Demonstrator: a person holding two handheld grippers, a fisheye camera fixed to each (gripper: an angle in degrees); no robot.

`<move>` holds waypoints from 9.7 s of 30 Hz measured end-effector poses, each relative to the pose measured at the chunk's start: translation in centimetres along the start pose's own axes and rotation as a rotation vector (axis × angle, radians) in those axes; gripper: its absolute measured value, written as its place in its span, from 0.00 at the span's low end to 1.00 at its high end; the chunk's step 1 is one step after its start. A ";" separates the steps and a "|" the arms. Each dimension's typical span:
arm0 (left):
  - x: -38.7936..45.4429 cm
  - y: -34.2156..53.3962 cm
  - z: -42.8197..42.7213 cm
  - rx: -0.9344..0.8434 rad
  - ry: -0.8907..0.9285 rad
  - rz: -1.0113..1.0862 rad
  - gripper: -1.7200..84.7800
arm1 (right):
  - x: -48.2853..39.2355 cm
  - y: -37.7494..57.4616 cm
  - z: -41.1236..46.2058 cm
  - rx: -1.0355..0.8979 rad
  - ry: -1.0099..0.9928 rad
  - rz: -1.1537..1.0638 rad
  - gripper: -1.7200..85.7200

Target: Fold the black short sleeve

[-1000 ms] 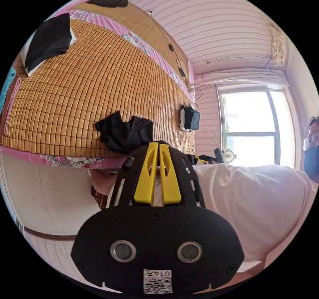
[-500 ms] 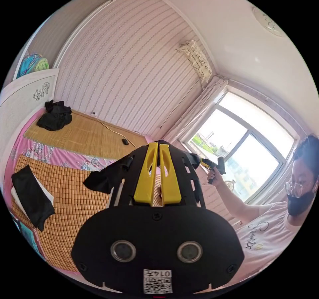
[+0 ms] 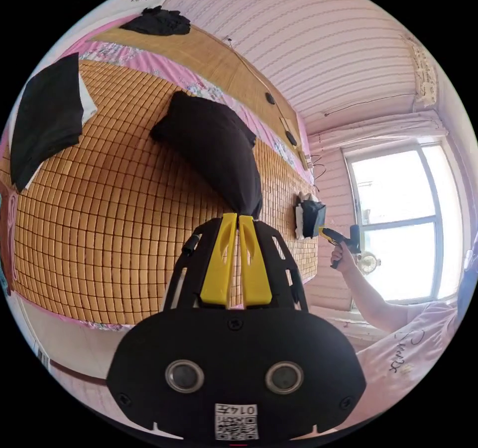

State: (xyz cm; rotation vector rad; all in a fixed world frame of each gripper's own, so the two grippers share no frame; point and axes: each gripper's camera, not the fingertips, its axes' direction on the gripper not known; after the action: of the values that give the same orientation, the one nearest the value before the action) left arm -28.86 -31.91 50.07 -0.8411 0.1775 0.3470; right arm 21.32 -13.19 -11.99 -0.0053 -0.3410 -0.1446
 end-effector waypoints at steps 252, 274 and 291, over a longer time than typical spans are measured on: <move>4.1 -2.8 25.5 0.040 -0.233 0.486 0.01 | 4.6 19.5 30.6 -0.305 0.607 -0.044 0.16; -0.3 -3.0 20.7 0.210 -0.237 0.339 0.07 | -6.2 12.9 32.8 -0.189 0.651 -0.438 0.09; -1.3 -4.2 20.6 0.141 -0.256 0.292 0.10 | -32.3 -1.9 57.4 -0.259 0.554 -1.119 0.11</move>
State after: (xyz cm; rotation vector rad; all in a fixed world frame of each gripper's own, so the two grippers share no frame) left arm -28.17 -19.24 66.89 -0.6248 0.0842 0.7044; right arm -28.17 -8.79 31.26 -0.0296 0.2693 -1.2725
